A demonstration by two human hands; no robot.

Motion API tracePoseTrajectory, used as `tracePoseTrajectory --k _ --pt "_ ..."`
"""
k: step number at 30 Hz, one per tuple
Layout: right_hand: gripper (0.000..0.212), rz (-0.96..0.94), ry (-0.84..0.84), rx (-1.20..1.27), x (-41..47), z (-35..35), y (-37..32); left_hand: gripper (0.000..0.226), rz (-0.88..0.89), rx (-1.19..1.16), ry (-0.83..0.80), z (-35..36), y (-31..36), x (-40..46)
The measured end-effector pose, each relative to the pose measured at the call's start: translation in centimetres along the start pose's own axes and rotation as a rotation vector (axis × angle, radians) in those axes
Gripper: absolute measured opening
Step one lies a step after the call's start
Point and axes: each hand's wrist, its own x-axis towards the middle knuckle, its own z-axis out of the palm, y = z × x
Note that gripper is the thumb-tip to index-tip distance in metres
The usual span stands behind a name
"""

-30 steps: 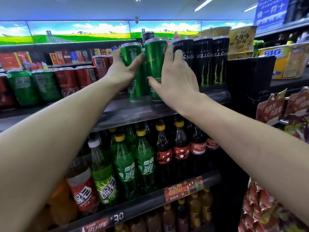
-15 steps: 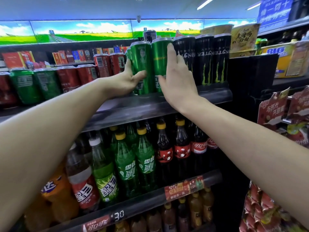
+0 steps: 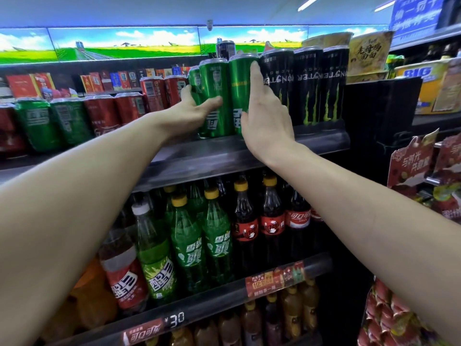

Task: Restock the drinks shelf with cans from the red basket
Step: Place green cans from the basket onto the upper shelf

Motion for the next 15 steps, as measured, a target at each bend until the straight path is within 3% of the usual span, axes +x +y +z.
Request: tracePoseTrajectory --k 2,5,8,15 --pt "0.085 -0.011 -0.012 0.005 -0.2 -0.1 0.0 0.137 -0.036 -0.052 -0.028 -0.4 0.1 0.0" --pt "0.082 -0.030 -0.007 0.025 -0.5 0.1 0.0 0.148 -0.079 -0.177 -0.091 -0.5 -0.3 0.4" --pt "0.078 -0.042 0.026 0.068 -0.7 0.4 0.0 0.144 -0.088 -0.376 -0.120 -0.1 -0.3 0.6" --pt "0.076 -0.055 0.047 0.105 -0.7 0.8 -0.1 0.145 -0.061 -0.442 -0.169 -0.1 -0.3 1.0"
